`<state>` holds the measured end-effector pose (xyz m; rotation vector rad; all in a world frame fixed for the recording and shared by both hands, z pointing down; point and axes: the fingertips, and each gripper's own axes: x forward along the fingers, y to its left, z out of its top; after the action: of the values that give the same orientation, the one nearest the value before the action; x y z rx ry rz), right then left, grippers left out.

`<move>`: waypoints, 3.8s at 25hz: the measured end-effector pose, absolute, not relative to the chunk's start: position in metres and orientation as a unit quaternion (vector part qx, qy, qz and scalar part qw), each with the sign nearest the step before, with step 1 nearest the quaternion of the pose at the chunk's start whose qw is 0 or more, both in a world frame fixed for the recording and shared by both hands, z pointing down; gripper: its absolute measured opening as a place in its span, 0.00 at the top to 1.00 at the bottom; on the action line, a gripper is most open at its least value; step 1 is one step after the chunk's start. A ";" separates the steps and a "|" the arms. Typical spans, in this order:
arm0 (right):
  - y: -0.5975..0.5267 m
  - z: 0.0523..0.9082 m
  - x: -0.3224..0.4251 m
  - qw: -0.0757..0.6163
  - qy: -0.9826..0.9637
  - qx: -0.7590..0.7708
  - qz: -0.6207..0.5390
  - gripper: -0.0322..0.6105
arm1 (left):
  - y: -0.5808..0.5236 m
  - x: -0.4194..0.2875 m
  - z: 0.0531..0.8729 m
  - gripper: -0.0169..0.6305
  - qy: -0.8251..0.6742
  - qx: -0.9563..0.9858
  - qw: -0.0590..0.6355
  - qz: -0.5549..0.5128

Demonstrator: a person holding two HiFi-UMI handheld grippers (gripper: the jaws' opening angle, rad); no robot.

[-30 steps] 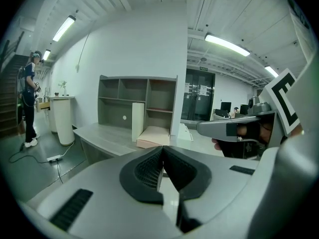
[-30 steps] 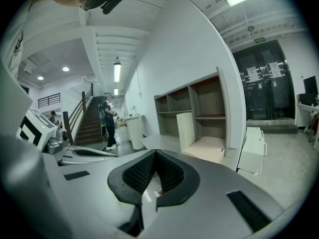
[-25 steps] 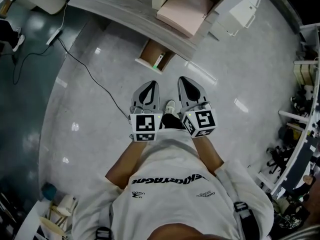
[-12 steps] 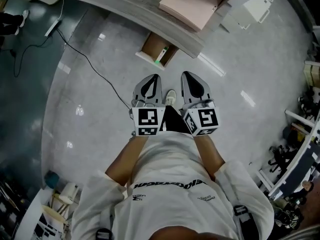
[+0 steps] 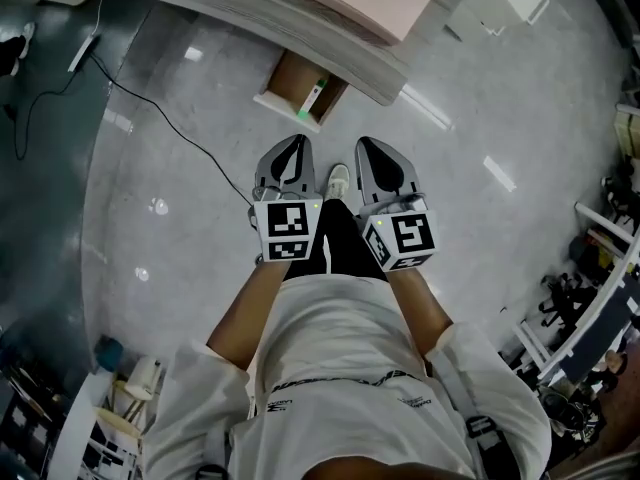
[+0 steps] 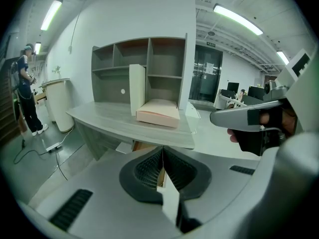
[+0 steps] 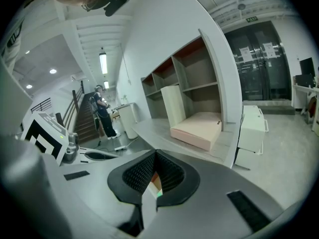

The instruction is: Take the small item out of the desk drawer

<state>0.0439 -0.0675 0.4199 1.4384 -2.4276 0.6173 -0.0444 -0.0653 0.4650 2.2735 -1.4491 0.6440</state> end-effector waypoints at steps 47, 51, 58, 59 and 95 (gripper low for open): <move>-0.064 0.548 0.061 0.156 -0.832 0.474 0.244 0.90 | -0.121 -0.019 0.678 0.73 -0.475 0.786 0.214 0.333; -0.065 0.553 0.060 0.160 -0.831 0.472 0.247 0.90 | -0.128 -0.020 0.690 0.73 -0.475 0.781 0.220 0.341; -0.066 0.564 0.057 0.166 -0.828 0.470 0.257 0.90 | -0.132 -0.020 0.714 0.73 -0.468 0.772 0.227 0.363; -0.066 0.564 0.056 0.167 -0.829 0.469 0.256 0.90 | -0.134 -0.020 0.716 0.73 -0.468 0.771 0.228 0.366; -0.063 0.566 0.076 0.174 -0.821 0.477 0.260 0.90 | -0.135 -0.022 0.748 0.82 -0.452 0.745 0.264 0.412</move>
<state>0.0755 -0.0634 0.5663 1.3534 -2.3280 0.7359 -0.0224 -0.1355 0.7478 2.0150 -1.2227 1.1137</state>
